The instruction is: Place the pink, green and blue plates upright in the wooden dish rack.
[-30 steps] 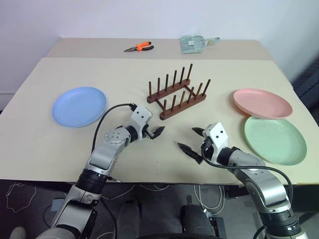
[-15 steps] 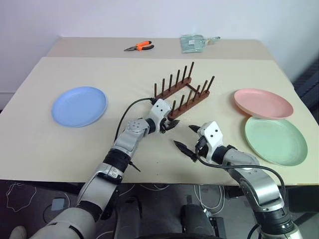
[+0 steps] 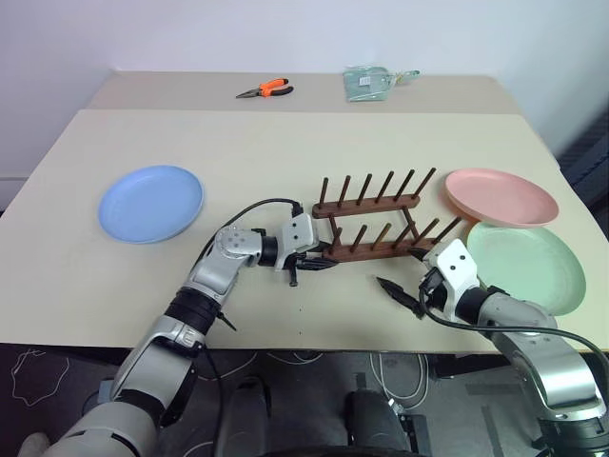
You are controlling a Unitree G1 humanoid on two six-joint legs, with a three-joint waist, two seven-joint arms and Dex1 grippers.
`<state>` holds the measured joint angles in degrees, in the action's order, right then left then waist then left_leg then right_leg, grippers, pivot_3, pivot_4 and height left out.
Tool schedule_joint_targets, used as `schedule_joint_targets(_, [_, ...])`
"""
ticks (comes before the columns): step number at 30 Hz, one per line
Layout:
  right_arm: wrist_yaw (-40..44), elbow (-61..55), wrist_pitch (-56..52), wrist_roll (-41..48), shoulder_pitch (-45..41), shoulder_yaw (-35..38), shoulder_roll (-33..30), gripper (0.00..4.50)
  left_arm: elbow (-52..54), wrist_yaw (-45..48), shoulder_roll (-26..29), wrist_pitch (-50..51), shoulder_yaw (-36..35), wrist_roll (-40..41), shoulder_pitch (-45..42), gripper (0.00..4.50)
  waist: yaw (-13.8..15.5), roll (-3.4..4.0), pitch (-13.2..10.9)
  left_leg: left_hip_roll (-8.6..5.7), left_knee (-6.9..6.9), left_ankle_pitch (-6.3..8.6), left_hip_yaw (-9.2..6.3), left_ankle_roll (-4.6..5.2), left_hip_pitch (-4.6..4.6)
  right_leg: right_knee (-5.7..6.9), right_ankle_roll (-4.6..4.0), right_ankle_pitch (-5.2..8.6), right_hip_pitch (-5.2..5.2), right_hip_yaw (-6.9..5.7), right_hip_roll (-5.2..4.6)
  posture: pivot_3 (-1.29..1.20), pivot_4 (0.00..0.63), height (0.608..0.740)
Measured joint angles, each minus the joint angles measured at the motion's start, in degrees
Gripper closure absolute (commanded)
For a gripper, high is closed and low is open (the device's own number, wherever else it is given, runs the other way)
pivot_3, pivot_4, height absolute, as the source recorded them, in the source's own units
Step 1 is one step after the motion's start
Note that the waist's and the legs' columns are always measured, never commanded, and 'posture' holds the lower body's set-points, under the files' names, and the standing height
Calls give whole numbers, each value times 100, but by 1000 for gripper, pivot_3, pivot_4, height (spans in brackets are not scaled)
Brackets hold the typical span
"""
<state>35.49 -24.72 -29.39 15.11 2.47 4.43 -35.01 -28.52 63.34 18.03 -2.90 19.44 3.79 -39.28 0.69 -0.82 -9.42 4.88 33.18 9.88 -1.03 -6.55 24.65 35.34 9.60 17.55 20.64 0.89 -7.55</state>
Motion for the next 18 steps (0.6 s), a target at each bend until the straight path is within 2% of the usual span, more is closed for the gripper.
schedule_joint_targets(2, [36,0,3,-1,37,21,0,0,-336,-95,74,-109,-19,-112,-96,2356,6,-2,-1,0,5,4,0,9,1,-1,-1,0,-2,0,0,0,150,740])
schedule_joint_targets(5, [86,0,-2,48,139,54,1,815,-462,-258,184,-195,-167,-138,-130,953,6,-2,-1,0,3,5,0,9,1,-1,1,0,-3,0,0,0,150,740])
schedule_joint_targets(11, [121,32,27,15,285,53,-4,3759,87,-393,372,5,-452,-30,371,899,1,0,0,1,-2,-2,-1,-2,0,6,3,0,-1,-1,0,0,150,740])
schedule_joint_targets(14, [84,91,113,-90,169,21,-4,3759,357,-545,418,184,-506,-36,545,899,0,0,0,1,4,-1,-1,1,-5,11,1,-1,-5,0,0,0,150,740])
schedule_joint_targets(17, [89,229,123,-131,128,4,-2,4473,972,-488,573,713,-640,190,966,1742,-14,0,0,1,3,2,-1,8,-11,13,-1,0,-9,1,0,0,150,740])
schedule_joint_targets(18, [88,266,117,-134,113,-6,-1,4500,1181,-446,638,927,-677,278,1104,2191,-15,0,0,2,2,2,-1,8,-11,13,-1,0,-8,1,0,0,150,740])
